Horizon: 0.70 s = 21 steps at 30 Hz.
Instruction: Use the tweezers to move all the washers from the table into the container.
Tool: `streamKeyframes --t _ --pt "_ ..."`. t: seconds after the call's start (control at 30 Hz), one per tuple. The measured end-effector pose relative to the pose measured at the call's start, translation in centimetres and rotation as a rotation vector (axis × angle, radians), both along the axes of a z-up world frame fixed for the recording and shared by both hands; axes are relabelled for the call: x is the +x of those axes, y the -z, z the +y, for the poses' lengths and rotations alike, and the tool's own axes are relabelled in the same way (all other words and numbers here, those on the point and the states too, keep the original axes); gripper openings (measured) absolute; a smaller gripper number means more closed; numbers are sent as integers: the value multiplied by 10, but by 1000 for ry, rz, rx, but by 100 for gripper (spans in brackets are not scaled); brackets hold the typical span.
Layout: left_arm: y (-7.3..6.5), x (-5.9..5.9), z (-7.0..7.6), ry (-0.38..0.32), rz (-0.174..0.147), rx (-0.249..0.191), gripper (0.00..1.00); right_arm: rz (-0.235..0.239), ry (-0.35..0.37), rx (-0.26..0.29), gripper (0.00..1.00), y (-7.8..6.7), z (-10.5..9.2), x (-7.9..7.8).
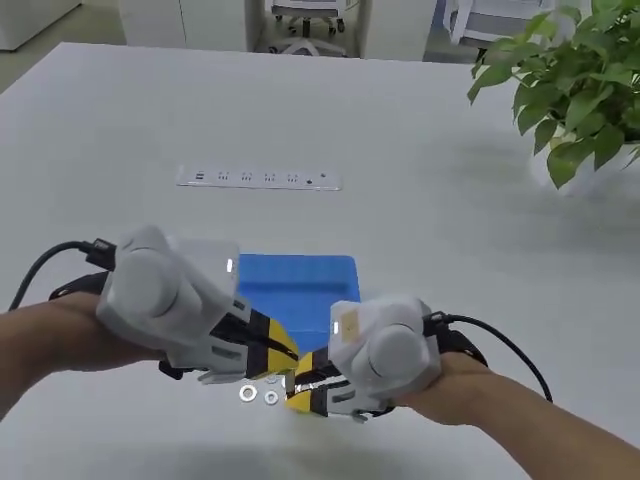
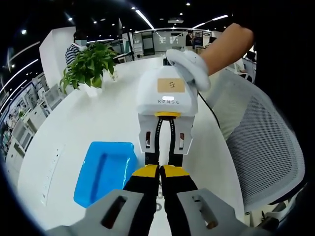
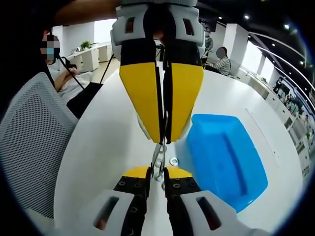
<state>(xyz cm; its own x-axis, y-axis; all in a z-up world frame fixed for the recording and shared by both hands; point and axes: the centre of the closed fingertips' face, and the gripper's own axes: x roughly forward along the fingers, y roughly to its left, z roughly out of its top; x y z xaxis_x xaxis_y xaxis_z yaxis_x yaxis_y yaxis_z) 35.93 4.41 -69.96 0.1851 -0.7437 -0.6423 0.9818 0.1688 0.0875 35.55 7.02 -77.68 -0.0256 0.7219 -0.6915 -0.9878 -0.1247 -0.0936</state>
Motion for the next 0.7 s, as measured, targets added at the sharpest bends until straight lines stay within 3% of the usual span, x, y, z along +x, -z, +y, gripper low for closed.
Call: streamKeyframes --t 0.33,0.7 --pt "1 2 -1 4 18 0 5 18 4 -20 13 0 0 0" --pt "3 0 -2 7 21 9 6 77 46 -30 9 1 -1 0"
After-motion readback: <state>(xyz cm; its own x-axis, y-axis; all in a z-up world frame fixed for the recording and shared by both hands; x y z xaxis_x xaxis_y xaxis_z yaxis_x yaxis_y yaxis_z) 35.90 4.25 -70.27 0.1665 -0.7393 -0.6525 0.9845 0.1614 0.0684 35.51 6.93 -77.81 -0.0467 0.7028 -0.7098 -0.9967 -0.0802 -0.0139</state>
